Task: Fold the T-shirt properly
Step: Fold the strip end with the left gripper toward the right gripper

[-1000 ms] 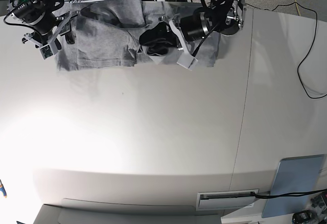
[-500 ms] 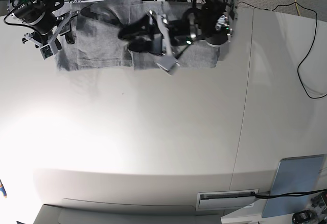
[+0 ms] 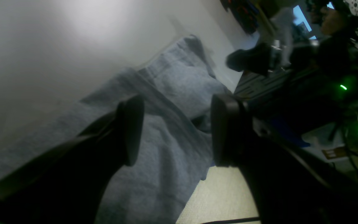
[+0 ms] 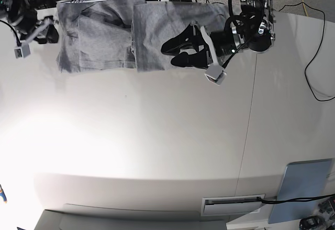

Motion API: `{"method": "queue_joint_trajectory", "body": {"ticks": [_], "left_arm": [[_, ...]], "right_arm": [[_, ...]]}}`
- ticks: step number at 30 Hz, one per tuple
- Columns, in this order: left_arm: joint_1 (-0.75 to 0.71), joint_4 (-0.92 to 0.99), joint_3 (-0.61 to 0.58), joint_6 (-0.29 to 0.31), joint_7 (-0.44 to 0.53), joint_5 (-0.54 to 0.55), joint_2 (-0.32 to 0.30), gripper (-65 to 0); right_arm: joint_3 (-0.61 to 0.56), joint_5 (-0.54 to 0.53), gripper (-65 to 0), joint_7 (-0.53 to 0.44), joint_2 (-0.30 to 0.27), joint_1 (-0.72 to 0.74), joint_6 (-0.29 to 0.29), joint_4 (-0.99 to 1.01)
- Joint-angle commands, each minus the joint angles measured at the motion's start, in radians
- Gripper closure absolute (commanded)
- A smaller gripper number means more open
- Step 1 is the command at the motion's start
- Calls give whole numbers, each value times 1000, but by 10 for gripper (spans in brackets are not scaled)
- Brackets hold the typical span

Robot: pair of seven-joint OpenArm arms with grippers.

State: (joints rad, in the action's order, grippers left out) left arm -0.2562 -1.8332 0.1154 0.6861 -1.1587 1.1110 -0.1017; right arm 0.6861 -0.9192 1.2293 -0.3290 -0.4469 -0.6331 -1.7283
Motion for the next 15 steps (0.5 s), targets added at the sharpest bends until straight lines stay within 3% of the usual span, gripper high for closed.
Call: {"method": "queue_joint_trajectory", "body": {"ticks": [1,7,10,15], "left_arm": [[6,-19,-9,8,22,26,-1,-329],[7,-19,-28,8,23,7,-2,-329],[7,-19,-28,8,25,8,-1,-329],[7,-19,-28,8,30,8,-1,-329]], "right_arm": [[8,-40,-260,10,-20,16,-8,18],[7,-76,-265,100,-20,42,-33,125],[7,-76,-333,97,-19,36,-33,172],[-7,-127,-344,104,-17,36,-32,197]]}}
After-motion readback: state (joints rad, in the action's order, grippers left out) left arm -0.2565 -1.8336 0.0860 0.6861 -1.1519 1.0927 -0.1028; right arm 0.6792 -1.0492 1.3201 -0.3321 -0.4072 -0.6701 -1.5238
